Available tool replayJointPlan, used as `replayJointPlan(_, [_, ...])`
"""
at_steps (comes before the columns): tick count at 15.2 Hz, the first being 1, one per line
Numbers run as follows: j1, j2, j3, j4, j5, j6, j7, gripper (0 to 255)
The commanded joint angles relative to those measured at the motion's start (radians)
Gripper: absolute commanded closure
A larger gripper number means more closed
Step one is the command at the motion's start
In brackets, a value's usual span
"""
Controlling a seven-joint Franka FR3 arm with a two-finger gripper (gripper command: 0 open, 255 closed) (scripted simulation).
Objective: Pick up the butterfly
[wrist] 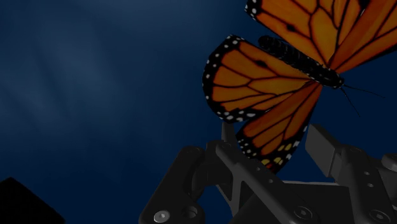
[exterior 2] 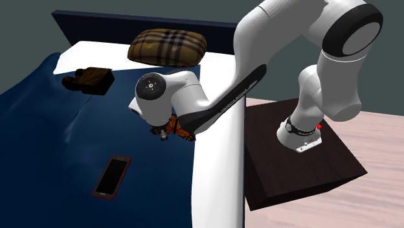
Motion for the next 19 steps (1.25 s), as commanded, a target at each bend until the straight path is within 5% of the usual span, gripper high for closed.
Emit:
replayJointPlan(1, [0.000, 0.000, 0.000, 0.000, 0.000, 0.000, 0.000, 255])
replayJointPlan(19, [0.001, -0.081, 0.011, 0.094, 0.041, -0.167, -0.068, 255])
